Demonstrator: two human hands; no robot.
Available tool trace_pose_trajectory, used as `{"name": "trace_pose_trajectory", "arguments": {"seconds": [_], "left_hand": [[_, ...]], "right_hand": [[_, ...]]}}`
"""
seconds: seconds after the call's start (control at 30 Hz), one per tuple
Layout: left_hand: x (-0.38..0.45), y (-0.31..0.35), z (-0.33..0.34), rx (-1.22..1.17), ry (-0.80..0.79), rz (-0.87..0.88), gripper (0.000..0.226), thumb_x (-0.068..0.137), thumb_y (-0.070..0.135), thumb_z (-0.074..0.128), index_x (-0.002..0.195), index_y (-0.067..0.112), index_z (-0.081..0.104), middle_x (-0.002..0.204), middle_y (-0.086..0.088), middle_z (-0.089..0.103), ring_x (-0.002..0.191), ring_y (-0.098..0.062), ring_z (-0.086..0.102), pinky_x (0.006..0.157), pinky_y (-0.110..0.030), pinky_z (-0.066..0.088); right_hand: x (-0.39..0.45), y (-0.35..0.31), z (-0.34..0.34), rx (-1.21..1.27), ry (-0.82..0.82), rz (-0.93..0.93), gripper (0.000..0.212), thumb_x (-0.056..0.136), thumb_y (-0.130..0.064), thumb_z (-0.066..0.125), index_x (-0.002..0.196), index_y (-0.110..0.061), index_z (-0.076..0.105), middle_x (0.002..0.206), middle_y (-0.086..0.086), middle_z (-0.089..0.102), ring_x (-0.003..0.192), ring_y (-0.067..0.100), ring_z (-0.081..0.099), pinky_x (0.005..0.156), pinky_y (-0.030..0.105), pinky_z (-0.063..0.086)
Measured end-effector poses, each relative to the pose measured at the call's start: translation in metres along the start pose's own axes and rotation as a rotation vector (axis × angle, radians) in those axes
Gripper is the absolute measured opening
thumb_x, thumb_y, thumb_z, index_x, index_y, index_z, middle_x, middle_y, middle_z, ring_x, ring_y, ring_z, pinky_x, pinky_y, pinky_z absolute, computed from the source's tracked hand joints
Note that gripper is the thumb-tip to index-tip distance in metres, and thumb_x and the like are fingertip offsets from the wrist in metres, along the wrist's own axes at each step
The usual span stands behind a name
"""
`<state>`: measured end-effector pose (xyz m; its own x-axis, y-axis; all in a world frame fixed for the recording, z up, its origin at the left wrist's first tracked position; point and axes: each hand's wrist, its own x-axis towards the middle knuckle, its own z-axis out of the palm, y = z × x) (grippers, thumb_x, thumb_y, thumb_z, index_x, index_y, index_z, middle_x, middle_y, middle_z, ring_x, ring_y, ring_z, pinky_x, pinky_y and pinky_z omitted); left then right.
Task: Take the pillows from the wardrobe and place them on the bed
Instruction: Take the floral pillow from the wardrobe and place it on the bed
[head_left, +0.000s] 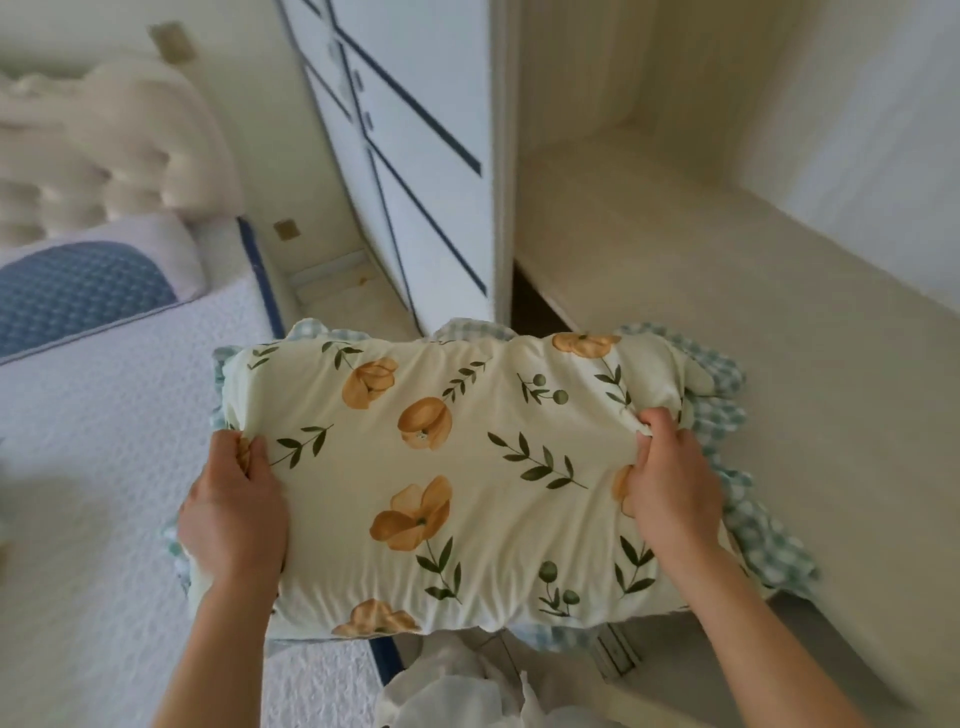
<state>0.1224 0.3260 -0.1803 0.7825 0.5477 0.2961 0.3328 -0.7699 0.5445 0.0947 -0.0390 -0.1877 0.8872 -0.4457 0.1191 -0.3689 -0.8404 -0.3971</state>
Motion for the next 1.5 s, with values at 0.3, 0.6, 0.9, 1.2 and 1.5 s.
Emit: {"name": "trace_pose_trajectory", "arguments": {"seconds": [0.3, 0.6, 0.9, 1.2, 1.5], "left_hand": [[0.023, -0.079, -0.029, 0.11, 0.145, -0.267, 0.031, 0.101, 0.035, 0.044, 0.076, 0.019, 0.038, 0.059, -0.004, 0.048, 0.055, -0.029, 0.046, 0.056, -0.041, 0.04], [0.085, -0.143, -0.023, 0.229, 0.232, -0.402, 0.035, 0.102, 0.034, 0.043, 0.071, 0.021, 0.037, 0.063, 0.004, 0.043, 0.05, -0.021, 0.035, 0.053, -0.031, 0.024], [0.19, -0.192, -0.004, 0.256, 0.231, -0.529, 0.027, 0.103, 0.028, 0.043, 0.097, 0.01, 0.061, 0.124, -0.006, 0.056, 0.071, -0.025, 0.048, 0.066, -0.038, 0.035], [0.294, -0.193, 0.054, 0.056, 0.311, -0.594, 0.025, 0.103, 0.018, 0.044, 0.105, -0.001, 0.06, 0.1, -0.02, 0.068, 0.079, -0.033, 0.053, 0.071, -0.043, 0.04], [0.434, -0.166, 0.123, 0.126, 0.404, -0.667, 0.028, 0.104, 0.023, 0.045, 0.083, 0.007, 0.054, 0.063, -0.005, 0.051, 0.059, -0.029, 0.046, 0.06, -0.036, 0.033]], "right_hand": [[0.032, -0.095, 0.065, 0.052, -0.135, -0.294, 0.016, 0.101, -0.023, 0.034, 0.114, -0.018, 0.043, 0.091, 0.011, 0.058, 0.066, 0.026, 0.056, 0.05, 0.034, 0.042], [0.07, -0.206, 0.13, 0.087, -0.182, -0.502, 0.017, 0.097, -0.021, 0.04, 0.111, -0.018, 0.049, 0.087, 0.002, 0.055, 0.067, 0.019, 0.052, 0.054, 0.034, 0.044], [0.119, -0.332, 0.202, 0.079, -0.235, -0.497, 0.021, 0.097, -0.023, 0.041, 0.104, -0.011, 0.057, 0.105, 0.013, 0.045, 0.086, 0.028, 0.05, 0.066, 0.04, 0.05], [0.205, -0.417, 0.286, 0.242, -0.281, -0.538, 0.021, 0.103, -0.025, 0.029, 0.098, -0.017, 0.049, 0.089, 0.002, 0.055, 0.071, 0.024, 0.05, 0.054, 0.03, 0.031], [0.341, -0.526, 0.353, 0.26, -0.404, -0.582, 0.026, 0.103, -0.031, 0.025, 0.088, -0.021, 0.043, 0.065, -0.004, 0.052, 0.056, 0.012, 0.049, 0.047, 0.027, 0.029]]}}
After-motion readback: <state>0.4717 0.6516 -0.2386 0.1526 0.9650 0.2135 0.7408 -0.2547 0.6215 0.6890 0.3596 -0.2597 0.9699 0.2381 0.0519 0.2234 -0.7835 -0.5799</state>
